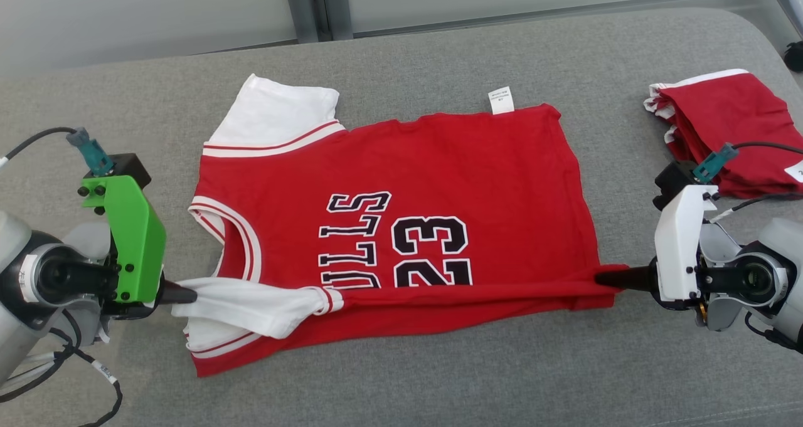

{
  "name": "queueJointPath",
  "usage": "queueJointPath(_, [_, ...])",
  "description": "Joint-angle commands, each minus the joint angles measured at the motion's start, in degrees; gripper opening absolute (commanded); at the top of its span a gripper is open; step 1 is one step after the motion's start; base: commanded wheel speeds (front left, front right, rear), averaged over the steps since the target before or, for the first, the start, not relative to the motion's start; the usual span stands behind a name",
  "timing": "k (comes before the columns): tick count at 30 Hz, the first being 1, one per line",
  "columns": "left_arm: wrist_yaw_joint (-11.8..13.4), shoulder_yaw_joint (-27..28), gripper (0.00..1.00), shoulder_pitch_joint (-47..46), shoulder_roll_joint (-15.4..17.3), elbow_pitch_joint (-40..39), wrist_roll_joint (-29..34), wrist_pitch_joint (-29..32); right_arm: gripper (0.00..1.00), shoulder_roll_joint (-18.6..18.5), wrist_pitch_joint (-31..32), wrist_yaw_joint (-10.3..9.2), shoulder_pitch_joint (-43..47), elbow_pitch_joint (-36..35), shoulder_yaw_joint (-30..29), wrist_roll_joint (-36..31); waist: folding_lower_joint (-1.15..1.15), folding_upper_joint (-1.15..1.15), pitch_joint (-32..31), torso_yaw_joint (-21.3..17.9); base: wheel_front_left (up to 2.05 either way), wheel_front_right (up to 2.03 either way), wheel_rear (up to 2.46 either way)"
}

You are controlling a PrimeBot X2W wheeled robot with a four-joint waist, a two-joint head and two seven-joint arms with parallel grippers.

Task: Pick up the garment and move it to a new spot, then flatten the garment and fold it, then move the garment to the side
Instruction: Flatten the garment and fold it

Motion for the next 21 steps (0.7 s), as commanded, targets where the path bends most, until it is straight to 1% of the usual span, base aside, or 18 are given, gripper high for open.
queueJointPath(1, [-0.44, 0.09, 0.0, -0.93, -0.76, 0.89, 0.28, -0.21, 0.0, 0.46, -0.5, 0.0, -0.77, 0.44, -0.16, 0.3, 0.0, 0.0, 0.34, -0.09, 0.0, 0.0, 0.0])
queueJointPath(7, [-1.44, -0.3, 0.0, -2.23, -3.93, 4.6, 1.17, -0.89, 0.0, 2.57, -1.62, 0.0, -2.03, 2.22, -0.3, -0.24, 0.0, 0.0, 1.18, -0.35, 0.0, 0.0, 0.0])
queueJointPath(8, [-1.56, -0.23, 0.0, -2.37, -4.39, 5.24, 1.18, -1.2, 0.09, 2.88, -1.74, 0.0, -2.17, 2.48, -0.27, -0.29, 0.0, 0.0, 1.3, -0.37, 0.0, 0.0, 0.0])
queueJointPath(9, [-1.93, 0.03, 0.0, -2.68, -4.93, 6.01, 1.54, -1.83, 0.3, 3.1, -2.0, 0.0, -2.4, 2.9, -0.27, -0.52, 0.0, 0.0, 1.47, -0.36, 0.0, 0.0, 0.0])
queueJointPath(10, [-2.12, 0.23, 0.39, -2.85, -5.39, 6.75, 1.85, -2.58, 0.47, 3.32, -2.34, 0.0, -2.65, 3.25, -0.35, -0.69, 0.0, 0.0, 1.57, -0.36, 0.0, 0.0, 0.0])
queueJointPath(11, [-2.4, 0.2, 0.85, -2.82, -5.98, 7.59, 2.21, -3.19, 0.86, 3.66, -2.64, 0.0, -2.8, 3.49, -0.43, -0.84, 0.0, 0.0, 1.62, -0.36, 0.0, 0.0, 0.0])
queueJointPath(12, [-2.76, 0.0, 1.0, -2.73, -6.35, 8.3, 2.61, -3.53, 1.0, 3.86, -3.02, 0.0, -2.91, 3.75, -0.52, -0.93, 0.0, 0.0, 1.62, -0.38, 0.0, 0.0, 0.0])
queueJointPath(16, [-4.36, 0.38, 1.0, -2.29, -7.83, 11.02, 3.52, -6.44, 1.0, 4.04, -5.36, 0.0, -3.05, 4.24, -1.43, -0.97, 0.0, 0.0, 0.93, -0.37, 0.0, 0.0, 0.0])
queueJointPath(17, [-5.24, 0.55, 1.0, -2.19, -7.95, 11.37, 3.95, -7.42, 1.0, 3.61, -6.62, 0.0, -3.11, 4.14, -1.78, -1.66, 0.0, 0.0, 0.58, -0.3, 0.0, 0.0, 0.0])
queueJointPath(19, [-6.63, 0.91, 1.0, -1.95, -7.82, 11.91, 4.61, -9.61, 1.0, 3.18, -9.81, 0.01, -3.02, 2.84, -2.8, -2.41, 0.0, 0.0, -0.14, -0.2, 0.0, 0.0, 0.0])
queueJointPath(21, [-8.34, 1.39, 1.0, -1.22, -7.62, 11.52, 5.03, -12.07, 1.0, 2.64, -14.38, 0.01, -2.07, 0.73, -4.59, -2.9, 0.0, 0.0, -1.01, 0.0, 0.0, 0.0, 0.0])
